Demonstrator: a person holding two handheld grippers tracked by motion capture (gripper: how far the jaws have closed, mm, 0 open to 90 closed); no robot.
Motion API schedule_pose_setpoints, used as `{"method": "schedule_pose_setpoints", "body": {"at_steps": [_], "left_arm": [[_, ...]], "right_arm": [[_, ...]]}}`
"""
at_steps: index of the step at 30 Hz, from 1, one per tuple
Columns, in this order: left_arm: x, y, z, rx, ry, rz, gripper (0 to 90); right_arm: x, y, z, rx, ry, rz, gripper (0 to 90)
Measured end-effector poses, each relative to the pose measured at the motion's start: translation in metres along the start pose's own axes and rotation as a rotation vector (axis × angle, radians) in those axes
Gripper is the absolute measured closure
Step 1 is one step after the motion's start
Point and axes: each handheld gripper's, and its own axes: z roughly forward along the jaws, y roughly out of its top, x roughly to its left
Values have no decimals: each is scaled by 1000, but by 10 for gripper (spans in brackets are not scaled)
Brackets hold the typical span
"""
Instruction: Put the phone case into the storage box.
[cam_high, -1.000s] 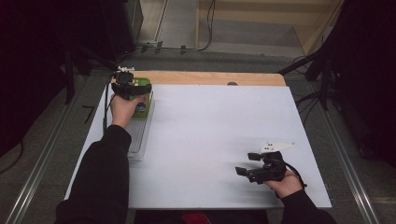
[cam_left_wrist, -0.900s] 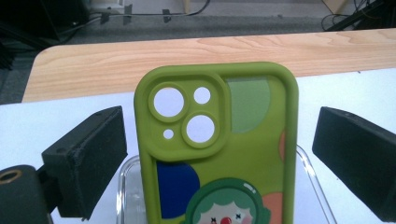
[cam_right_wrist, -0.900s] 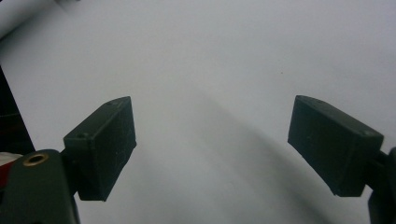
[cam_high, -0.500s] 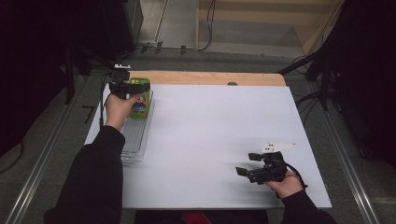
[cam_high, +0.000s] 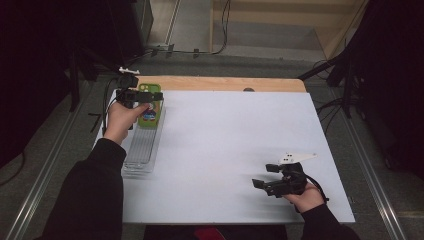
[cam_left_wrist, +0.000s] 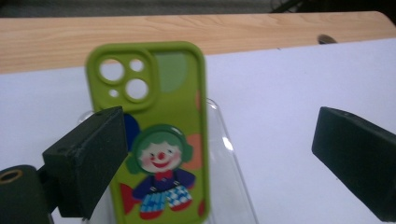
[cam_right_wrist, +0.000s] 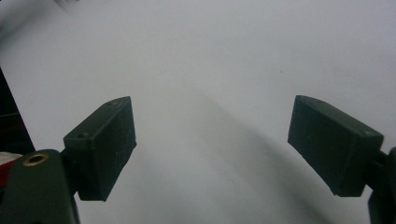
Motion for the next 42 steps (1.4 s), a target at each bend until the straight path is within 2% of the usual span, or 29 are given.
{"method": "schedule_pose_setpoints", "body": {"at_steps": [4, 7, 11, 15, 22, 25, 31, 33, 38, 42], "left_arm": [[-5, -3, -3, -1, -52, 16, 51], [-11, -5, -5, 2, -67, 29, 54], [-17, -7, -8, 0, -84, 20, 55], [-22, -9, -10, 3, -106, 26, 139], [-32, -14, -11, 18, -182, 50, 153], [-35, -16, -12, 16, -202, 54, 168], [-39, -21, -12, 18, -229, 56, 173], [-40, -23, -12, 20, -239, 59, 206], [-45, -27, -12, 33, -238, 79, 211], [-48, -31, -11, 43, -262, 90, 221]], "right_arm": [[0, 0, 0, 0, -2, 1, 136], [0, 0, 0, 1, -1, 0, 136], [0, 0, 0, 2, -2, 2, 136], [0, 0, 0, 2, -1, -3, 136], [1, 0, 0, 1, -3, -2, 136], [1, 0, 0, -1, -4, -2, 136], [1, 0, 0, 2, -3, -2, 136], [1, 0, 0, 1, -3, -2, 136], [1, 0, 0, 3, -4, -4, 136], [1, 0, 0, 2, -3, -1, 136]]}}
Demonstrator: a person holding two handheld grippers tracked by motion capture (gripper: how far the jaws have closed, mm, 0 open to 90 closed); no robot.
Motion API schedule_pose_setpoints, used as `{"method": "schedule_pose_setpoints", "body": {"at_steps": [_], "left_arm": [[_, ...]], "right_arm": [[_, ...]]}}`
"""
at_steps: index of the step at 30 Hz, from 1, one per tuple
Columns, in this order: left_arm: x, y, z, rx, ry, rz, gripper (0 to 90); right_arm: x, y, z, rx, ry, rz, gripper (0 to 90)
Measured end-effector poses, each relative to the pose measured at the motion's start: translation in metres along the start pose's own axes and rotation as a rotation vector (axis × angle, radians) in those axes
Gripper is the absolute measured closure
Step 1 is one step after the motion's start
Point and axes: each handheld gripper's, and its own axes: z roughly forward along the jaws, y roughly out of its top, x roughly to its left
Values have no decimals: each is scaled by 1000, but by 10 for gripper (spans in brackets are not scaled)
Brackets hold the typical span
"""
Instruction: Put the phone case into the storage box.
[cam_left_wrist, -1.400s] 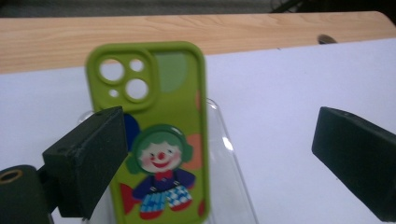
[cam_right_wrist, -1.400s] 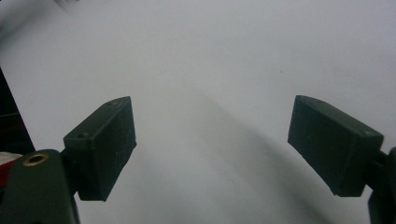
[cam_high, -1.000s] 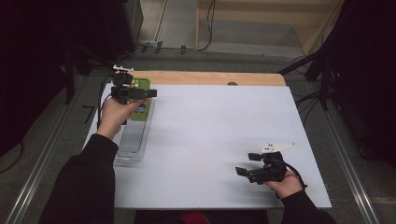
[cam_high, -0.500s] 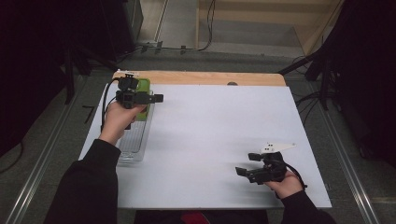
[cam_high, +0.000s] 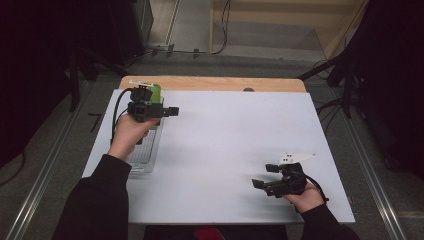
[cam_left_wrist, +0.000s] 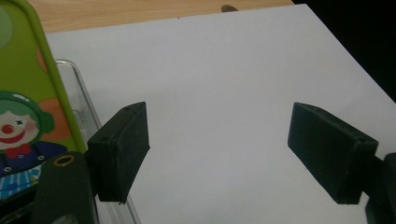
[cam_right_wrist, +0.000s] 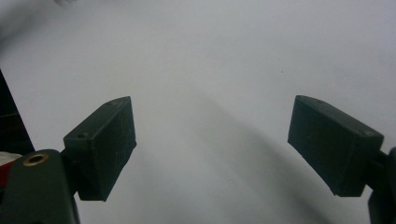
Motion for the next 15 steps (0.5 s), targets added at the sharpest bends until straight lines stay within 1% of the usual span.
{"method": "schedule_pose_setpoints", "body": {"at_steps": [3, 9, 13, 15], "left_arm": [[-3, -3, 2, 17, -7, 16, 221], [-9, -8, 4, 30, -30, 37, 221], [-14, -13, 3, 48, -44, 69, 220], [-16, -16, 2, 41, -60, 68, 220]], "right_arm": [[0, 0, 0, 0, -1, 0, 136], [0, 0, 0, 0, 0, 0, 136], [0, 0, 0, 1, 2, 0, 136], [0, 0, 1, 1, 2, -1, 136]]}}
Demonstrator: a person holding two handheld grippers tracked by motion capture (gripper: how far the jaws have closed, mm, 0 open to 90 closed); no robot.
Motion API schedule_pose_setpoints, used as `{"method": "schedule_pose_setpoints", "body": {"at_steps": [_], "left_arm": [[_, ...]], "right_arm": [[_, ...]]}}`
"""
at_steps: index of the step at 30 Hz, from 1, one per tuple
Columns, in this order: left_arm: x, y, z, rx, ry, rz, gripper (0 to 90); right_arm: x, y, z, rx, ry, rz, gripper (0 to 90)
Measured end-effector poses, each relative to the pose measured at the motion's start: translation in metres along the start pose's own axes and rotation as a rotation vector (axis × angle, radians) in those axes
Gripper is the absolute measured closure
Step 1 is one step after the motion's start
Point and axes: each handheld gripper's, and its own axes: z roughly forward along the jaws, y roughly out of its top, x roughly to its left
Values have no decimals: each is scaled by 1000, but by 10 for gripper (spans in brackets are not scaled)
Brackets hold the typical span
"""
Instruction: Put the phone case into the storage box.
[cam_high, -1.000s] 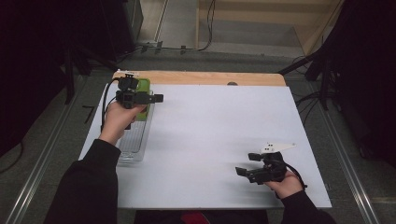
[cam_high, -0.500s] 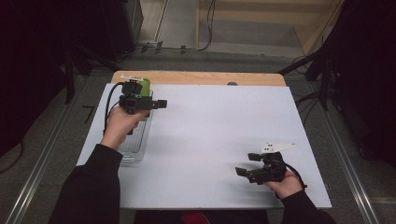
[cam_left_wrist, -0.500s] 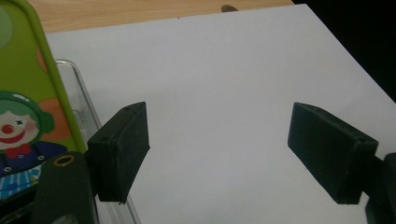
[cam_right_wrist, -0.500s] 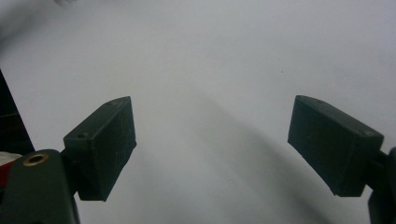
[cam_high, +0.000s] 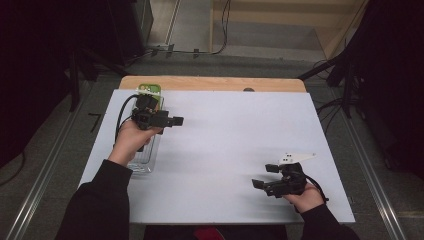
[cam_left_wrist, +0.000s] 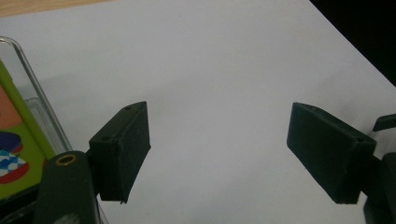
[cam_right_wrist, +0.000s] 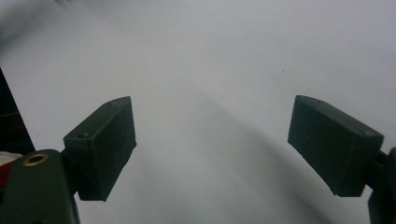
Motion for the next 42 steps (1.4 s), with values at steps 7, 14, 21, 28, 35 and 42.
{"method": "schedule_pose_setpoints", "body": {"at_steps": [7, 14, 21, 28, 35, 42], "left_arm": [[-10, -9, 0, 3, -54, 24, 219], [-18, -16, 0, -12, -89, 40, 218], [-24, -29, -2, -20, -68, 58, 218], [-32, -43, -5, -22, -94, 103, 219], [-33, -53, -9, -55, -111, 111, 218], [-34, -64, -14, -61, -120, 124, 218]], "right_arm": [[0, 0, 1, 2, 3, 4, 136], [0, 0, 1, 2, 4, 7, 136], [1, 1, 1, -4, 8, 18, 136], [1, 1, 1, 1, 11, 18, 136], [1, 1, 1, 5, 10, 23, 136], [0, 1, 0, 1, 15, 30, 136]]}}
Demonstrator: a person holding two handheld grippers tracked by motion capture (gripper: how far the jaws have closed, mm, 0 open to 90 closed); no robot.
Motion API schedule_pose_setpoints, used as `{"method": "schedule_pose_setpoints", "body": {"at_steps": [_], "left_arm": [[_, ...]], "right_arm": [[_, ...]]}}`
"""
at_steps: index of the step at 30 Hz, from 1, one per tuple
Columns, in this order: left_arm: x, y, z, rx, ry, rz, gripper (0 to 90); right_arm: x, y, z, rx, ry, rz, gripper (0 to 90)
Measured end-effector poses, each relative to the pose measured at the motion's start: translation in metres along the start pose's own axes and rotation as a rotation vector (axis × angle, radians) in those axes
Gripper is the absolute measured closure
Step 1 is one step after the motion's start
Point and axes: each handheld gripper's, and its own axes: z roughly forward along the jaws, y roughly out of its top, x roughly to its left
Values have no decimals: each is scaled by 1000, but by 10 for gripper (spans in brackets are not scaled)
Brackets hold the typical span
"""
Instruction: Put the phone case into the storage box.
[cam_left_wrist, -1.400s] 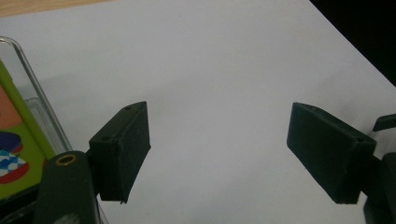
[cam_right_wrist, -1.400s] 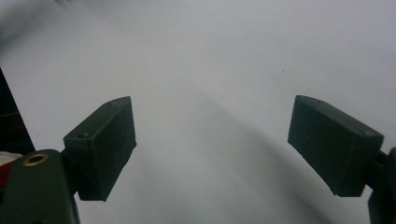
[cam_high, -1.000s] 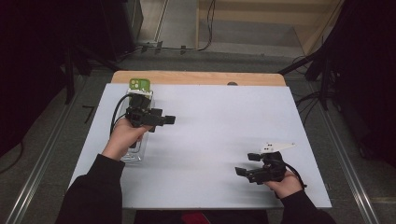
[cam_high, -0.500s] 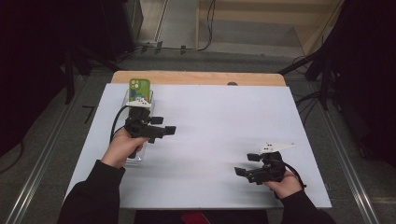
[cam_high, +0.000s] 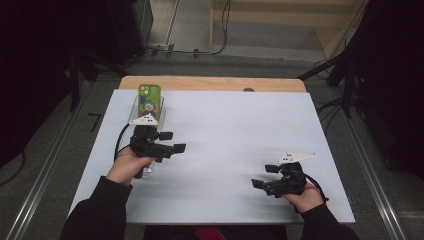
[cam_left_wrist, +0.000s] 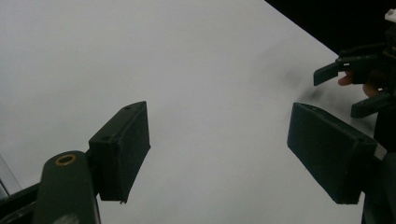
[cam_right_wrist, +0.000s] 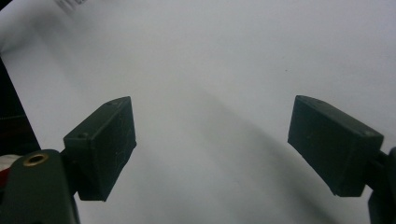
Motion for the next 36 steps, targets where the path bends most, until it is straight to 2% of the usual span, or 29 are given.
{"method": "schedule_pose_setpoints", "body": {"at_steps": [9, 11, 16, 23, 27, 32, 36], "left_arm": [[-10, -14, -3, -12, -3, 38, 218], [-10, -19, -5, -25, -5, 41, 218], [-12, -30, -7, -22, 1, 42, 218], [-17, -40, -11, -29, -27, 48, 218], [-17, -45, -11, -21, -14, 63, 218], [-16, -52, -14, -40, -6, 68, 218], [-16, -59, -12, -25, 1, 74, 218]], "right_arm": [[1, 0, 1, 5, 1, -3, 136], [1, 0, 1, 5, 1, -4, 136], [0, 0, 0, 3, 5, -3, 136], [1, 0, 1, 9, 3, -6, 136], [1, 0, 1, 10, 4, -6, 136], [1, 0, 1, 9, 3, -6, 136], [1, 0, 1, 8, 4, -3, 136]]}}
